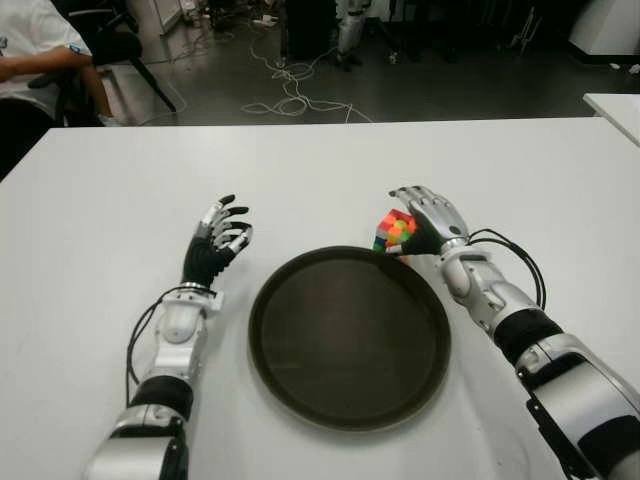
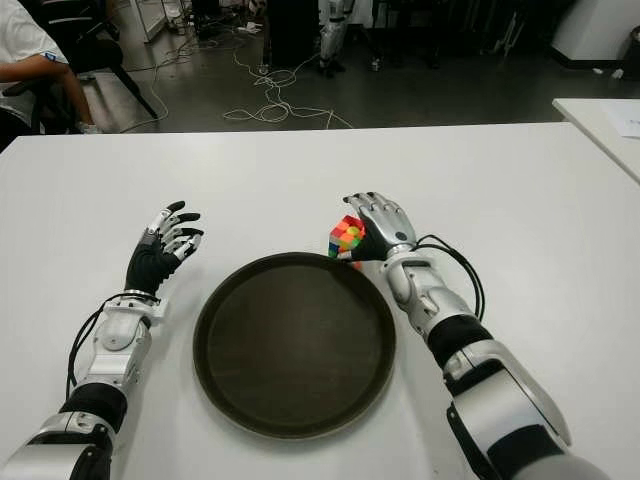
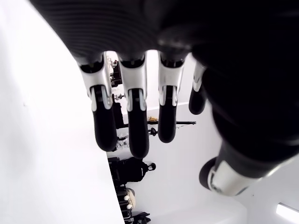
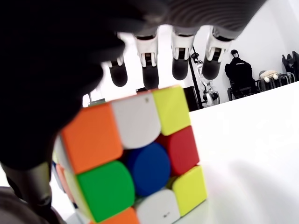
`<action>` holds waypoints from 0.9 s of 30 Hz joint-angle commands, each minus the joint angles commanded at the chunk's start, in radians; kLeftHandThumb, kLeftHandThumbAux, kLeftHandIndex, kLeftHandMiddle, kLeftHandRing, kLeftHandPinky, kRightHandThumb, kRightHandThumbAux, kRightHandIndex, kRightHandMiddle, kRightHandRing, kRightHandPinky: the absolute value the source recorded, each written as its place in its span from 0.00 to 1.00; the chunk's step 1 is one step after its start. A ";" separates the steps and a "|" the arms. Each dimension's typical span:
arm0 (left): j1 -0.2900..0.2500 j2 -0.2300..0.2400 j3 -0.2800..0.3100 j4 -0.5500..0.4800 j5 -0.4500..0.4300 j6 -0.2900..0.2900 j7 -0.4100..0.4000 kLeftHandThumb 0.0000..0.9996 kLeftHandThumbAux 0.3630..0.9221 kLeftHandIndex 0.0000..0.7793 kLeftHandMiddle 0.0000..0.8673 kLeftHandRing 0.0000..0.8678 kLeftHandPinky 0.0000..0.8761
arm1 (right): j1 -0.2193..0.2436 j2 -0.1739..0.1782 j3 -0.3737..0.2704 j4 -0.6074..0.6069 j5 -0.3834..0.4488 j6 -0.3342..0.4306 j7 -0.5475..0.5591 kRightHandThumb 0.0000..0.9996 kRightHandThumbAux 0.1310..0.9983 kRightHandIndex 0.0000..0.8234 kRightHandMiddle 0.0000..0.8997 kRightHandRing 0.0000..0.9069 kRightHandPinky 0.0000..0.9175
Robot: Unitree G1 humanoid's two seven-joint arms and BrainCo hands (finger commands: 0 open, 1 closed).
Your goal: Pick up the Rubik's Cube and put it in the plate
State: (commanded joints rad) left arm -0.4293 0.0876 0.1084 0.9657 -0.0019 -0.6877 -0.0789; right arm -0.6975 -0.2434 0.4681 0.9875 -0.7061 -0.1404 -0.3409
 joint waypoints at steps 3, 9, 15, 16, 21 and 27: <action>-0.006 -0.003 0.005 0.010 -0.013 -0.001 -0.013 0.58 0.59 0.17 0.28 0.36 0.42 | -0.010 -0.001 0.002 0.011 -0.001 0.002 0.007 0.00 0.62 0.00 0.00 0.00 0.02; -0.015 -0.001 0.006 0.022 -0.025 0.004 -0.030 0.58 0.59 0.18 0.27 0.35 0.41 | -0.027 0.001 0.001 0.030 0.000 0.006 0.008 0.00 0.62 0.00 0.00 0.00 0.01; -0.024 -0.002 0.007 0.031 -0.028 0.007 -0.035 0.57 0.61 0.19 0.28 0.35 0.40 | -0.046 0.004 -0.003 0.053 0.002 0.007 -0.005 0.00 0.62 0.00 0.00 0.00 0.01; -0.025 -0.003 0.009 0.033 -0.029 0.008 -0.035 0.57 0.61 0.19 0.28 0.35 0.40 | -0.050 0.005 -0.003 0.057 0.002 0.007 -0.008 0.00 0.62 0.00 0.00 0.00 0.02; -0.033 -0.003 0.010 0.046 -0.023 0.010 -0.024 0.57 0.60 0.19 0.29 0.36 0.41 | -0.064 0.006 -0.006 0.069 0.005 0.009 -0.018 0.00 0.61 0.00 0.00 0.00 0.04; -0.040 0.000 0.005 0.063 -0.007 0.001 -0.006 0.58 0.63 0.18 0.29 0.36 0.41 | -0.075 0.006 -0.009 0.078 0.007 0.007 -0.028 0.00 0.62 0.00 0.00 0.00 0.04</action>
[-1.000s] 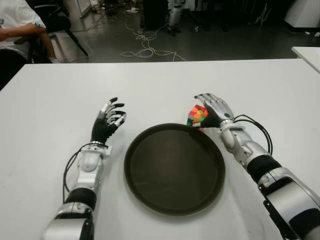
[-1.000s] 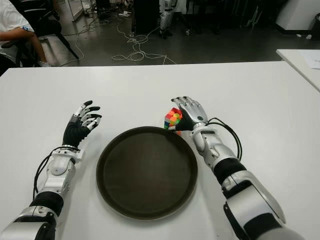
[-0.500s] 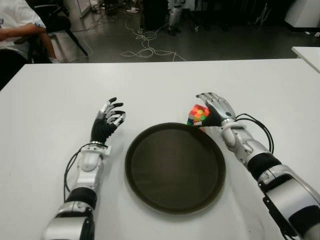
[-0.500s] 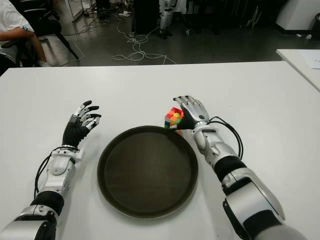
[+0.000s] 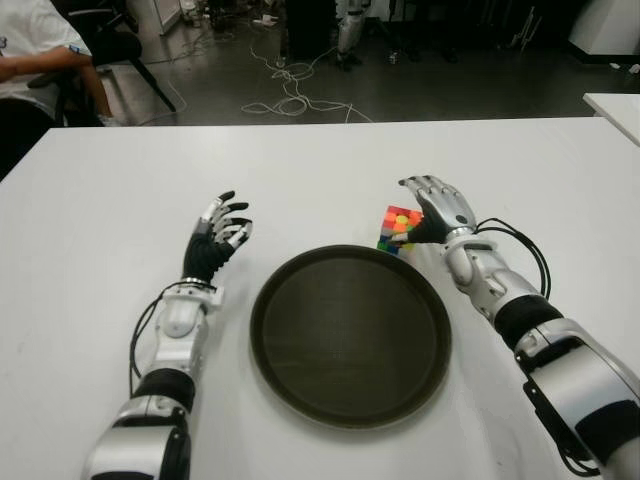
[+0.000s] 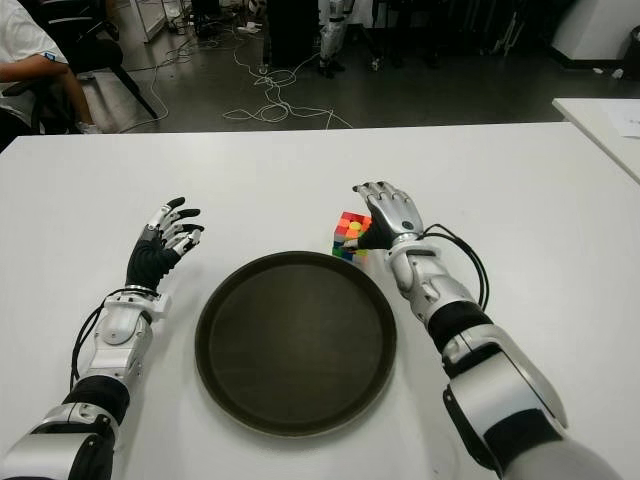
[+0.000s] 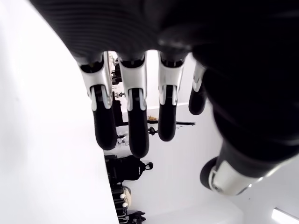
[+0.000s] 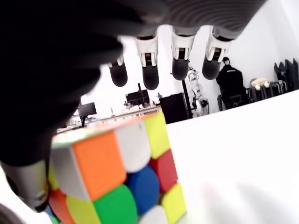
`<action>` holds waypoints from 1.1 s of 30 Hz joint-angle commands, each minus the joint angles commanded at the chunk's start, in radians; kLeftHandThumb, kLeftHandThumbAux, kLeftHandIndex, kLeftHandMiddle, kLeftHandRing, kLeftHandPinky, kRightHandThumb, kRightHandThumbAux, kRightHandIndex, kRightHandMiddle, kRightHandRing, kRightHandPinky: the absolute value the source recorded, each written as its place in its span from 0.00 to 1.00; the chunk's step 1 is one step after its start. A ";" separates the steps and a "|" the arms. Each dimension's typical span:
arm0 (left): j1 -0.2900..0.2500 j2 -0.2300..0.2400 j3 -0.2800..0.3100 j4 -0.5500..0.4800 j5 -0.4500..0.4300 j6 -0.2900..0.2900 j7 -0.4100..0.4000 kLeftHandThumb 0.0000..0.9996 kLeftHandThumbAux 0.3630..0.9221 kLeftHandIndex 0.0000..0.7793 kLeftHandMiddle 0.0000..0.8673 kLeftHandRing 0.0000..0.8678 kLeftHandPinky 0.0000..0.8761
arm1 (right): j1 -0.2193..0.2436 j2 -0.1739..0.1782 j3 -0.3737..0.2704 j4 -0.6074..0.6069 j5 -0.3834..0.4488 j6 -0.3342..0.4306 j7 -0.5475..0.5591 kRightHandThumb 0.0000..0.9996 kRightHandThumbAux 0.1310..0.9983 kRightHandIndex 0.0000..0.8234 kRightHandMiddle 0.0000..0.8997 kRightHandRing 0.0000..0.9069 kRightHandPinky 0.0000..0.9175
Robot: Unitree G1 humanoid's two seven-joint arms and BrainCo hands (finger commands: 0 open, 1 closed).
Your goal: Pick up the Rubik's Cube and put it in the plate
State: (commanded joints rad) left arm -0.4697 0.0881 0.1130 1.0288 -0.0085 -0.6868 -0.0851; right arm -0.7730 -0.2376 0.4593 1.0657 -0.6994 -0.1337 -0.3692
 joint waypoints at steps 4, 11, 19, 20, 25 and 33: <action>-0.001 0.005 -0.010 0.003 0.021 -0.004 0.024 0.58 0.65 0.18 0.29 0.36 0.40 | -0.013 0.001 -0.005 0.011 0.006 0.003 0.005 0.00 0.60 0.00 0.00 0.00 0.04; 0.000 0.007 -0.017 -0.001 0.038 0.002 0.045 0.60 0.67 0.18 0.28 0.36 0.39 | -0.027 0.001 -0.007 0.021 0.014 0.003 0.011 0.00 0.59 0.00 0.00 0.00 0.02; -0.001 0.002 -0.012 -0.002 0.023 0.004 0.029 0.61 0.64 0.19 0.29 0.37 0.43 | -0.042 0.000 -0.002 0.029 0.011 0.001 0.004 0.00 0.60 0.00 0.00 0.00 0.01; 0.000 0.001 -0.011 -0.002 0.020 0.003 0.025 0.61 0.64 0.20 0.30 0.37 0.43 | -0.043 0.000 -0.002 0.031 0.011 0.000 0.002 0.00 0.60 0.00 0.00 0.00 0.01; 0.003 0.000 -0.010 -0.008 0.015 0.006 0.021 0.59 0.64 0.19 0.30 0.37 0.42 | -0.046 0.001 -0.002 0.036 0.012 -0.002 0.001 0.00 0.60 0.00 0.00 0.00 0.01; 0.007 0.000 -0.015 -0.020 0.027 0.014 0.038 0.58 0.64 0.19 0.29 0.36 0.41 | -0.042 0.001 -0.004 0.032 0.016 -0.009 0.001 0.00 0.61 0.00 0.00 0.00 0.00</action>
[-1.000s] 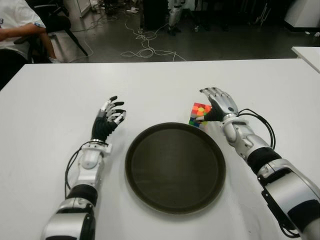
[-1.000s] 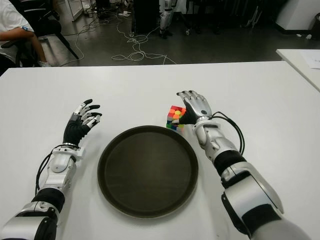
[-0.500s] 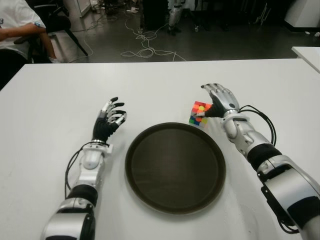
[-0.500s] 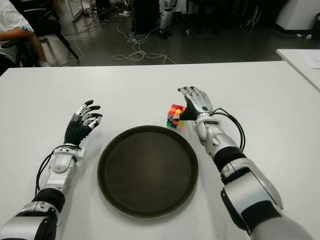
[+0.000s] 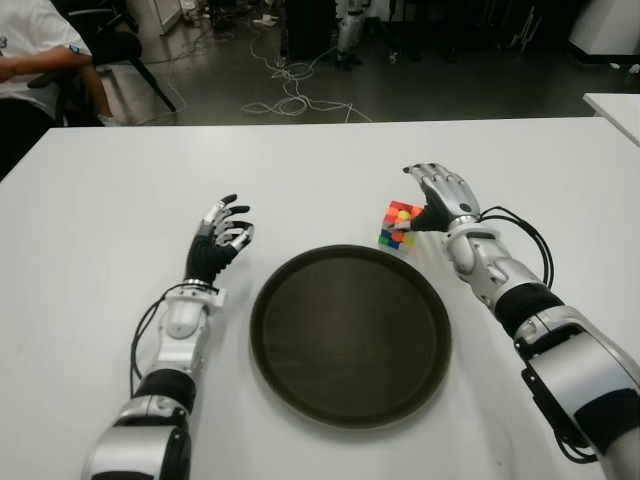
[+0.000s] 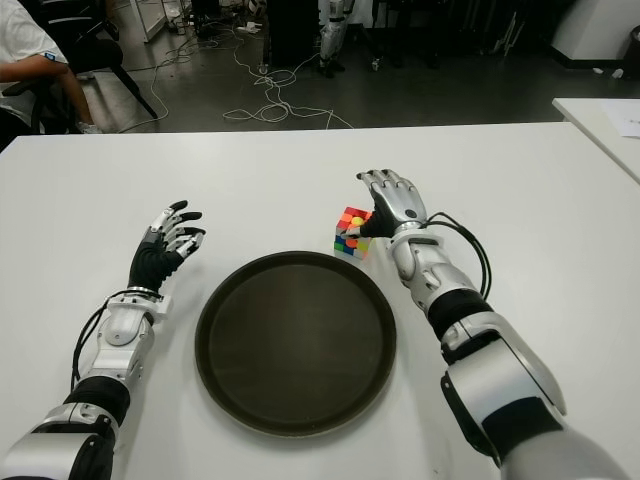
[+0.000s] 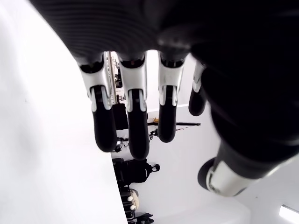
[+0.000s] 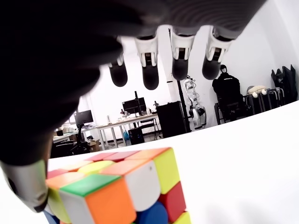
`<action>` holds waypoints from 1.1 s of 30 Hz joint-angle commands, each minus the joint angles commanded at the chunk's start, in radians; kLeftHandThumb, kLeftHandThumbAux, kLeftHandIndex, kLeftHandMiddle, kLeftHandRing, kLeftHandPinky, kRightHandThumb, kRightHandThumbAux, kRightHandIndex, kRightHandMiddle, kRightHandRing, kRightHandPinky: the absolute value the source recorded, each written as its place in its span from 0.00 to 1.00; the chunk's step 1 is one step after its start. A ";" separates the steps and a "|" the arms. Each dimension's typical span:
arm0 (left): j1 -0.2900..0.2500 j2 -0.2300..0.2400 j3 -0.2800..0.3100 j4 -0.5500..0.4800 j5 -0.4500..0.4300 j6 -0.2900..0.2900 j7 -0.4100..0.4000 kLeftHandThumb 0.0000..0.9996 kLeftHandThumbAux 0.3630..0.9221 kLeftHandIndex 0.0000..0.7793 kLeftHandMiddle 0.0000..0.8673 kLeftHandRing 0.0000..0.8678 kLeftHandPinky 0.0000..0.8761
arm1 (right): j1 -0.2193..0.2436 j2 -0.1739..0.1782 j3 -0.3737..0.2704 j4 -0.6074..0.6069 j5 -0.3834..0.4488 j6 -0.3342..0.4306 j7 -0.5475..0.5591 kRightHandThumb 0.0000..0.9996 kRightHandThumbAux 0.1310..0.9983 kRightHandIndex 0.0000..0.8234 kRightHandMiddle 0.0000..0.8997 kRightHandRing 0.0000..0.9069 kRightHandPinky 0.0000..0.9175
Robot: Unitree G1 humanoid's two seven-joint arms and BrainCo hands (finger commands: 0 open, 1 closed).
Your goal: Pick up the Rubik's Cube and put it in the plate
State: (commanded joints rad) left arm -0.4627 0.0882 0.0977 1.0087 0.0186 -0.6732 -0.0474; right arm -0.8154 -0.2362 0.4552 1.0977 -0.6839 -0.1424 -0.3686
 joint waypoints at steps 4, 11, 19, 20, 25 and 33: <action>0.001 0.001 -0.002 -0.002 0.008 0.006 0.014 0.59 0.64 0.18 0.29 0.36 0.41 | 0.001 0.001 -0.001 -0.002 0.002 0.000 0.003 0.00 0.60 0.00 0.00 0.00 0.01; 0.006 0.004 -0.011 -0.005 0.022 0.004 0.031 0.58 0.64 0.19 0.30 0.36 0.41 | 0.007 0.004 0.004 0.003 0.002 -0.005 0.013 0.00 0.62 0.00 0.00 0.00 0.01; 0.013 0.001 -0.015 -0.027 0.014 0.003 0.012 0.59 0.66 0.19 0.30 0.36 0.40 | 0.022 0.014 0.021 0.006 -0.004 -0.025 0.031 0.00 0.64 0.00 0.00 0.00 0.03; 0.014 0.000 -0.015 -0.031 0.011 0.003 0.007 0.59 0.66 0.19 0.29 0.36 0.40 | 0.025 0.014 0.024 0.005 -0.005 -0.031 0.034 0.00 0.65 0.00 0.00 0.00 0.03; 0.020 -0.004 -0.008 -0.038 -0.007 0.007 -0.012 0.59 0.66 0.19 0.29 0.36 0.40 | 0.032 0.014 0.034 0.009 -0.008 -0.057 0.044 0.00 0.66 0.00 0.00 0.00 0.05; 0.021 -0.011 0.005 -0.030 -0.030 -0.009 -0.030 0.59 0.63 0.18 0.29 0.36 0.41 | 0.036 0.013 0.042 0.015 -0.004 -0.086 0.067 0.00 0.68 0.00 0.00 0.00 0.05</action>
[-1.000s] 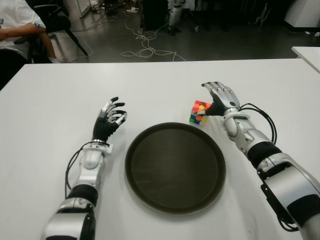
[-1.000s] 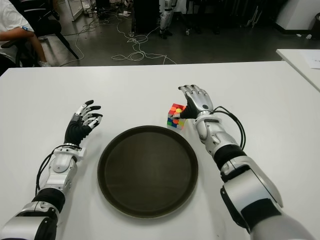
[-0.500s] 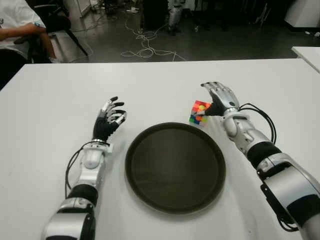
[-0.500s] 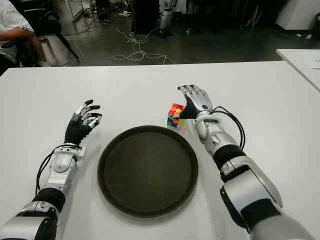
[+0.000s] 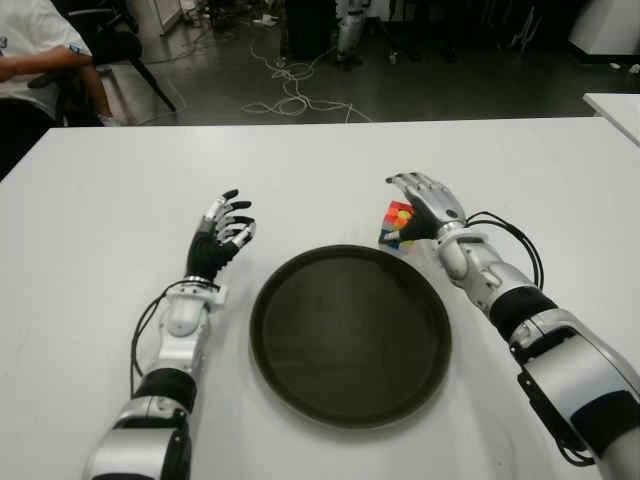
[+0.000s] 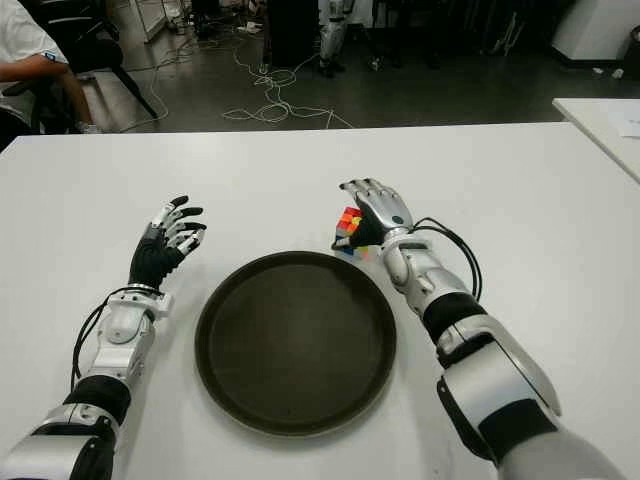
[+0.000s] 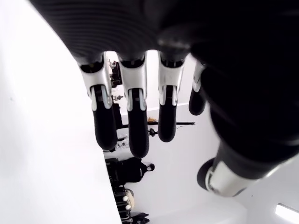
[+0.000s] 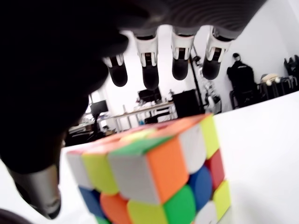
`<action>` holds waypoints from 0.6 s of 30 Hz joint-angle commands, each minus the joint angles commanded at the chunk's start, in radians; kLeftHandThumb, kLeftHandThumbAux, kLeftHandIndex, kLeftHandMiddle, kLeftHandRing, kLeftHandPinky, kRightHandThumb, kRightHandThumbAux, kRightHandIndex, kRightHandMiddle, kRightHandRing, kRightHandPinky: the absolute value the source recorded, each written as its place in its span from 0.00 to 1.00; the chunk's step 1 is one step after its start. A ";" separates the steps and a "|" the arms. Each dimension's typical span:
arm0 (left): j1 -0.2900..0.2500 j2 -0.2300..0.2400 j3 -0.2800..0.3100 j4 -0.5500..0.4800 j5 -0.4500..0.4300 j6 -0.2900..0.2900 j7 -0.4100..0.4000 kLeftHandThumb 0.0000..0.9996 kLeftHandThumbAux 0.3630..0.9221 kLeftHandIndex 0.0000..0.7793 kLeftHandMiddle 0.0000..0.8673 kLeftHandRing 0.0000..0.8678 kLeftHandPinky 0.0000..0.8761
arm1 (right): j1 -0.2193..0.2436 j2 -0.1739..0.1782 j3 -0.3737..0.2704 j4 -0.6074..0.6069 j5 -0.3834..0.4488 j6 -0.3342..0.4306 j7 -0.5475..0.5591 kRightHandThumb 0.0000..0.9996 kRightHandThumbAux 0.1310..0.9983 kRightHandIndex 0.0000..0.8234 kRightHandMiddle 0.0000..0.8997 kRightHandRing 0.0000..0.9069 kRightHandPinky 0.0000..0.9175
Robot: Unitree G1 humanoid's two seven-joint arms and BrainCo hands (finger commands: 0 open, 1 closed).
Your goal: Pick up the Rubik's Cube and put it in the plate
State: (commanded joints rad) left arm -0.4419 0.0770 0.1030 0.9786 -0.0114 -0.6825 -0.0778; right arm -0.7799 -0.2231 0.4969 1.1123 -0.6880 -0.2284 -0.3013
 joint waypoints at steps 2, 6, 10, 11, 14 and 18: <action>0.002 -0.001 0.002 0.000 -0.005 -0.004 -0.005 0.59 0.62 0.17 0.29 0.36 0.41 | 0.002 0.000 0.001 -0.002 -0.001 -0.003 0.001 0.00 0.68 0.00 0.00 0.00 0.07; 0.001 -0.001 0.004 0.002 -0.011 -0.010 -0.013 0.59 0.61 0.17 0.30 0.36 0.41 | 0.004 0.002 0.005 0.003 -0.001 -0.009 0.001 0.00 0.68 0.00 0.00 0.00 0.07; 0.005 0.003 0.002 0.000 -0.011 -0.007 -0.017 0.58 0.62 0.17 0.29 0.36 0.41 | 0.006 0.006 0.009 0.015 -0.002 -0.010 -0.003 0.00 0.68 0.00 0.00 0.00 0.09; 0.006 0.003 0.001 -0.003 -0.010 -0.003 -0.015 0.58 0.62 0.17 0.29 0.36 0.41 | 0.006 0.006 0.009 0.015 -0.002 -0.011 -0.003 0.00 0.69 0.00 0.00 0.00 0.10; 0.012 0.003 0.000 -0.015 -0.007 0.007 -0.010 0.58 0.62 0.17 0.29 0.36 0.41 | 0.007 0.007 0.008 0.017 0.000 -0.012 -0.005 0.00 0.69 0.00 0.00 0.00 0.09; 0.016 0.004 -0.002 -0.023 -0.005 0.011 -0.008 0.59 0.62 0.18 0.29 0.36 0.42 | 0.009 0.009 0.005 0.018 0.002 -0.013 -0.008 0.00 0.69 0.00 0.00 0.00 0.07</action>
State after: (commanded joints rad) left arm -0.4256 0.0806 0.1012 0.9557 -0.0164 -0.6718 -0.0859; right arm -0.7705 -0.2146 0.5022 1.1303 -0.6857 -0.2418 -0.3095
